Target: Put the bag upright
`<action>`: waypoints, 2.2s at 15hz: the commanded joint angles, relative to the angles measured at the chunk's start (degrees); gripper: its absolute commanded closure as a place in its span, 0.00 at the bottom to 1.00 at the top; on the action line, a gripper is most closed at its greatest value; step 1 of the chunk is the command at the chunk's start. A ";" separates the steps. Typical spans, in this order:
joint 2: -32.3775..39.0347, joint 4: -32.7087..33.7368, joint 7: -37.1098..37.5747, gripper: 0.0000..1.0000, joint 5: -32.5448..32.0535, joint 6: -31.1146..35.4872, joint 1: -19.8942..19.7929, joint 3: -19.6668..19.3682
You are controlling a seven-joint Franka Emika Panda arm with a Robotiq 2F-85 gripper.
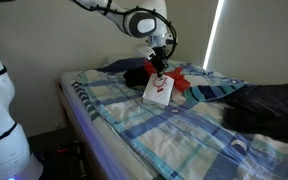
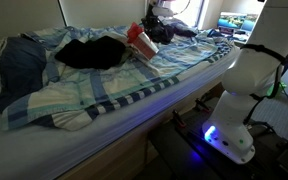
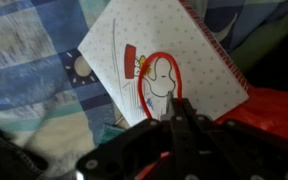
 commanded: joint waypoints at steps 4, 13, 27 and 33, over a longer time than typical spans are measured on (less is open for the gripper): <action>-11.05 -15.19 5.69 0.99 -0.87 5.92 -1.76 -2.50; -16.90 -22.89 12.37 0.99 -2.84 6.68 -2.90 -2.13; -17.95 -25.85 18.40 0.99 -7.47 4.61 -3.30 -1.13; -18.50 -27.25 19.71 0.99 -7.52 4.86 -3.51 -1.01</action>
